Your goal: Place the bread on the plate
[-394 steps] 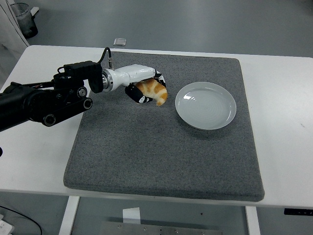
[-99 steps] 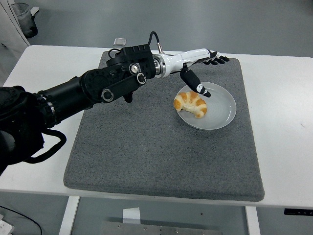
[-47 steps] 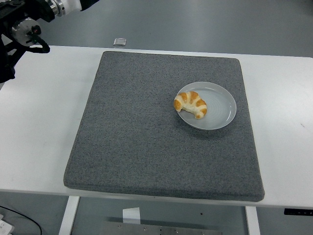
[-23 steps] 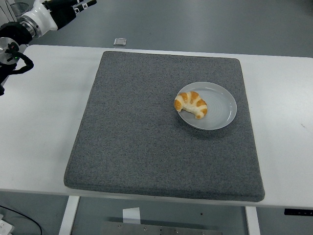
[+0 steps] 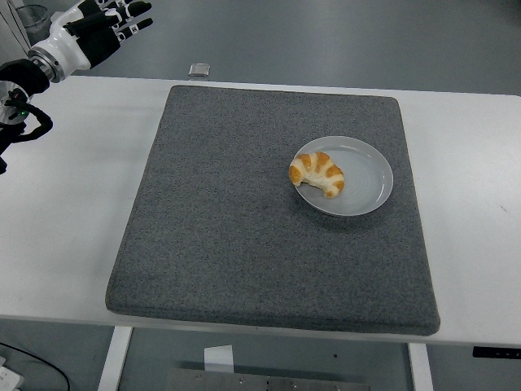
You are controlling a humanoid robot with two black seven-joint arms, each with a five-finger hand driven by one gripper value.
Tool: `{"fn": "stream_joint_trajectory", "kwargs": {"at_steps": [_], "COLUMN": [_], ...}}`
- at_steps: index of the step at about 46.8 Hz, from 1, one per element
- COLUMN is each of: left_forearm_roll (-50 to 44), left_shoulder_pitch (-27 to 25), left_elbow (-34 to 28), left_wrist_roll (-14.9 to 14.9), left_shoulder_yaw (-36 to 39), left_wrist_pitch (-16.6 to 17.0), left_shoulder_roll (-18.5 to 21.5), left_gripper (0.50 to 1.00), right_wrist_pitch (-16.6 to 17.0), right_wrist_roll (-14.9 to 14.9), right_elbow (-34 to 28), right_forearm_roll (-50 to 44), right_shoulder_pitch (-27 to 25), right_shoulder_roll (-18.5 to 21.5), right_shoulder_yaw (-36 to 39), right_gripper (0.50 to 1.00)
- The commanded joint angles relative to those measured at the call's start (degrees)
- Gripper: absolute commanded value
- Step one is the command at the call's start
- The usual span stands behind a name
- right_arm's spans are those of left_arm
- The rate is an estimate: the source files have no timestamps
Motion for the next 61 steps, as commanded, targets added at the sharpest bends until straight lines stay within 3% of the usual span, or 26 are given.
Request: {"fn": "stream_joint_trajectory", "kwargs": {"at_steps": [1,61], "left_forearm_roll": [-0.1,-1.6], "left_shoulder_pitch": [0.8,1.5], "left_elbow": [0.0,0.0], "left_wrist_roll": [0.0,0.0], "left_shoulder_yaw": [-0.1,-0.8], "left_wrist_pitch": [0.1,0.0], "left_shoulder_roll": [-0.2,-1.9], "left_gripper": [1.000,1.000], "right_wrist_pitch": [0.3,-0.1], "right_wrist_roll": [0.0,-0.1], "right_elbow": [0.0,0.2], "right_forearm_roll": [0.0,0.8], "right_shoulder_pitch": [0.0,-0.2], "right_shoulder_roll": [0.0,0.0], "right_shoulder_yaw": [0.2,0.7], "right_gripper": [0.932,0.932]}}
